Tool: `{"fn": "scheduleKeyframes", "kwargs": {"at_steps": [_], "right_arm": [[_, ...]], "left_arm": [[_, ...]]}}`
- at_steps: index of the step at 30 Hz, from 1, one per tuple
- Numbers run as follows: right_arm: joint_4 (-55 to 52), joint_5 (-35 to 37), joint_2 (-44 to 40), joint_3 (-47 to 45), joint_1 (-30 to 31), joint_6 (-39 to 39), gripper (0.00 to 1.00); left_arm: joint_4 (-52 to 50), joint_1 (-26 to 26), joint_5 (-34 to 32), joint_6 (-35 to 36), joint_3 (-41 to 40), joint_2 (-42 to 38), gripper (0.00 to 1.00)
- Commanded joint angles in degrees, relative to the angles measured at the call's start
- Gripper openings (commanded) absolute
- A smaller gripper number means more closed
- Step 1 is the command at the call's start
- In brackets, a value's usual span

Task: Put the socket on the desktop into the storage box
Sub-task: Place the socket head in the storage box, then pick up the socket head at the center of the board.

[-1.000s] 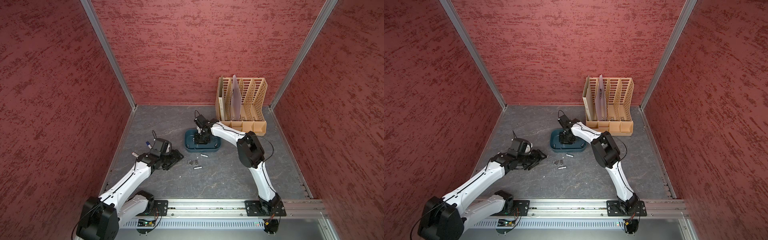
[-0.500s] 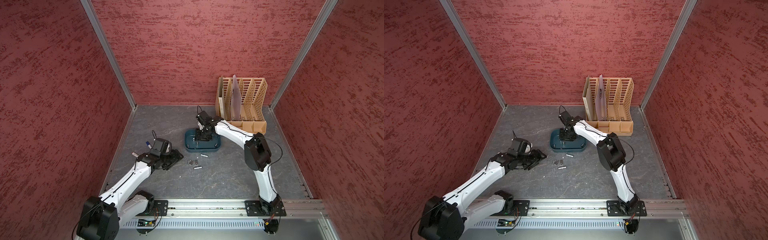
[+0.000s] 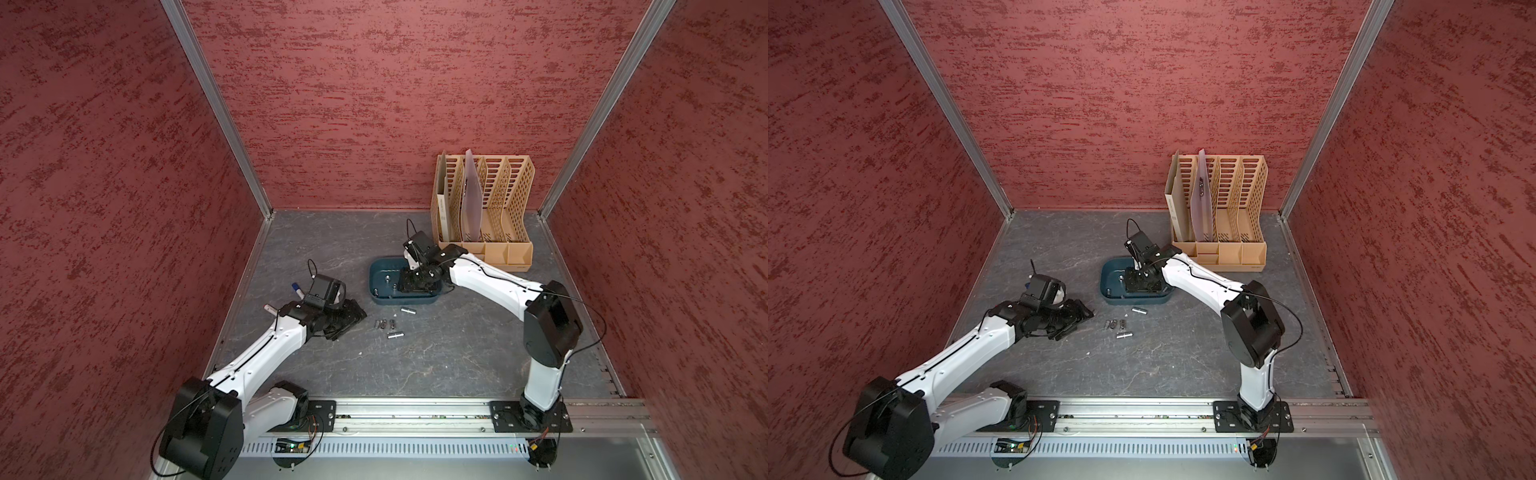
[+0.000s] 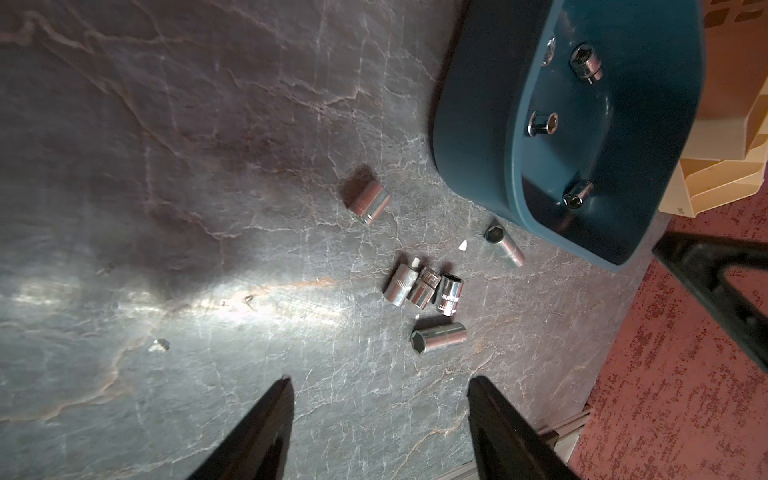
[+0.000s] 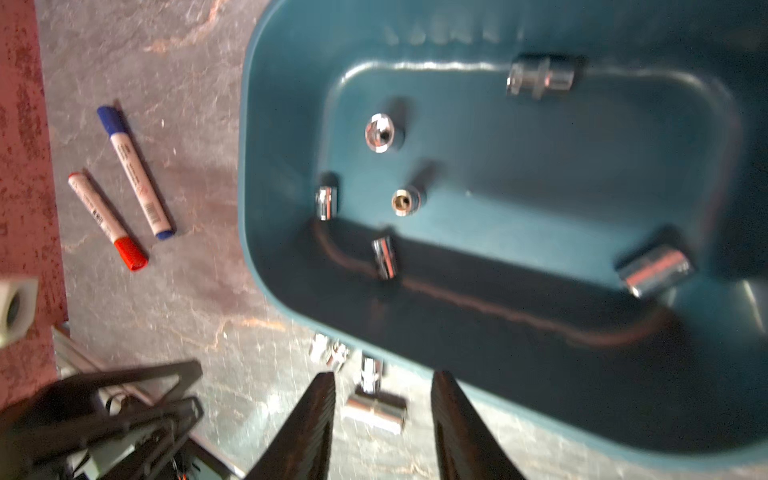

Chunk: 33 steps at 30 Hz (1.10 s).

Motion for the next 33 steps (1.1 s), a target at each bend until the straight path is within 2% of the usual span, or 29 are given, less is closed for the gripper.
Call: {"fn": "scheduleKeyframes", "kwargs": {"at_steps": [1, 19, 33], "right_arm": [[4.04, 0.40, -5.15, -4.47, 0.95, 0.47, 0.43], [18.24, -3.89, -27.03, -28.38, 7.02, -4.26, 0.43], [22.35, -5.76, -33.84, -35.89, 9.06, -4.65, 0.43]], "left_arm": [[-0.76, 0.03, -1.76, 2.14, 2.41, 1.78, 0.69], [-1.19, -0.69, -4.49, 10.74, 11.42, 17.38, 0.61], [-1.97, -1.98, -6.58, 16.01, 16.00, 25.79, 0.50]]}}
